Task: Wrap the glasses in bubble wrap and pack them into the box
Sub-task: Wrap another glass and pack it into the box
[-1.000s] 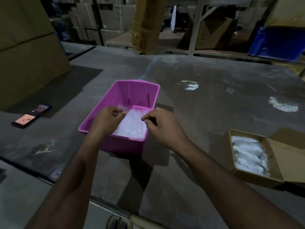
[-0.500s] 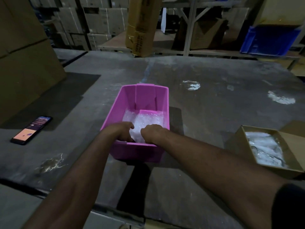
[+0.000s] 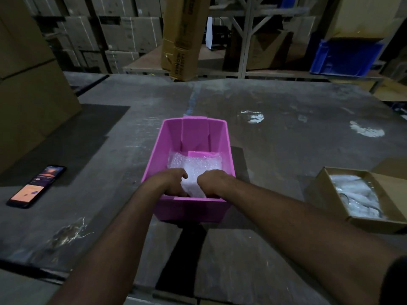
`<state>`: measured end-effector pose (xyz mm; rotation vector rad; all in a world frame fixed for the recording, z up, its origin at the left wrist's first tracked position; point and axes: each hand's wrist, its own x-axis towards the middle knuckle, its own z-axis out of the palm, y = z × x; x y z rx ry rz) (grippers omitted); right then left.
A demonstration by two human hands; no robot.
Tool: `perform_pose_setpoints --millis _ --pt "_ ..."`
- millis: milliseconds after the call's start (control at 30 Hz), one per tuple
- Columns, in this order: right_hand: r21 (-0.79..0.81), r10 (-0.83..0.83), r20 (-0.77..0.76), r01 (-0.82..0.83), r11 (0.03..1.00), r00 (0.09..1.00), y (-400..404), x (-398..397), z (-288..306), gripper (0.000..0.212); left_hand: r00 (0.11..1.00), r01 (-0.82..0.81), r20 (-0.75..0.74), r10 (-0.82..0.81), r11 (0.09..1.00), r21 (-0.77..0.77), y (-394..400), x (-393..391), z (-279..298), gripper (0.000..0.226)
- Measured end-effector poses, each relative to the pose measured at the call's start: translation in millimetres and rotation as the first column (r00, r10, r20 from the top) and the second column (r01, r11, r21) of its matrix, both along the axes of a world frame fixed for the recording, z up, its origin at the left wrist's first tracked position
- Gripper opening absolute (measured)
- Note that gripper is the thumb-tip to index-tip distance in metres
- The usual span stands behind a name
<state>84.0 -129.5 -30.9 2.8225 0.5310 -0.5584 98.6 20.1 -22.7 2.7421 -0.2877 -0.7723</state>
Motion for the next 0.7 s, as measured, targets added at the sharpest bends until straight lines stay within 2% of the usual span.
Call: perform_pose_setpoints --millis 67,133,200,233,300,333,367,433,500,567,667,700 --pt "0.095 -0.023 0.079 0.016 0.995 0.997 -1.4 -1.8 7.6 0.009 1.000 0.009 0.001 -0.009 0.996 -0.085 1.8 -0.8 1.1 0.093" --pt "0.301 -0.099 0.181 0.041 0.953 0.978 -5.7 -1.2 18.7 0.006 0.999 0.031 0.031 -0.027 0.988 -0.153 5.6 -2.5 3.3 0.102" --pt "0.564 -0.257 0.205 0.101 0.819 0.945 -14.1 -1.0 34.7 0.010 0.993 0.034 0.116 -0.009 0.975 -0.218 6.9 -6.0 8.7 0.102" --pt "0.706 -0.345 0.159 0.138 0.695 0.925 -19.8 -0.8 42.5 0.013 0.979 0.022 0.200 0.032 0.965 -0.260 6.2 -7.0 11.3 0.091" --pt "0.929 -0.464 -0.006 0.177 0.326 0.886 -33.1 -4.2 57.6 0.017 0.894 0.015 0.426 0.140 0.940 -0.341 2.0 -8.0 20.0 0.050" --pt "0.976 -0.484 -0.079 0.168 0.142 0.872 -41.2 -6.3 62.9 0.018 0.842 0.014 0.500 0.202 0.919 -0.395 -1.0 -8.4 27.3 0.028" --pt "0.989 -0.483 -0.133 0.149 -0.005 0.865 -49.2 -9.1 67.3 0.017 0.817 0.010 0.512 0.265 0.882 -0.472 -4.1 -8.0 34.8 0.012" --pt "0.980 -0.480 -0.169 0.094 -0.177 0.861 -64.4 -17.0 74.9 0.012 0.837 0.015 0.423 0.347 0.759 -0.651 -11.7 -8.2 52.2 0.005" --pt "0.974 -0.526 -0.135 0.014 -0.228 0.840 -81.3 -26.6 77.8 0.017 0.870 0.044 0.331 0.366 0.612 -0.790 -20.0 -9.8 70.8 0.008" --pt "0.982 -0.607 -0.078 -0.046 -0.186 0.791 -101.8 -35.8 76.2 0.030 0.905 0.055 0.245 0.349 0.474 -0.879 -32.6 -15.3 87.5 0.014" --pt "0.979 -0.645 -0.153 0.024 -0.204 0.749 -133.3 -46.5 68.3 0.045 0.966 -0.101 -0.061 0.252 0.150 -0.984 -58.7 -24.1 103.3 0.039" --pt "0.967 -0.629 -0.211 0.066 -0.246 0.748 -141.8 -51.0 66.4 0.054 0.972 -0.168 -0.158 0.175 0.045 -0.985 -67.8 -28.1 108.2 0.048"
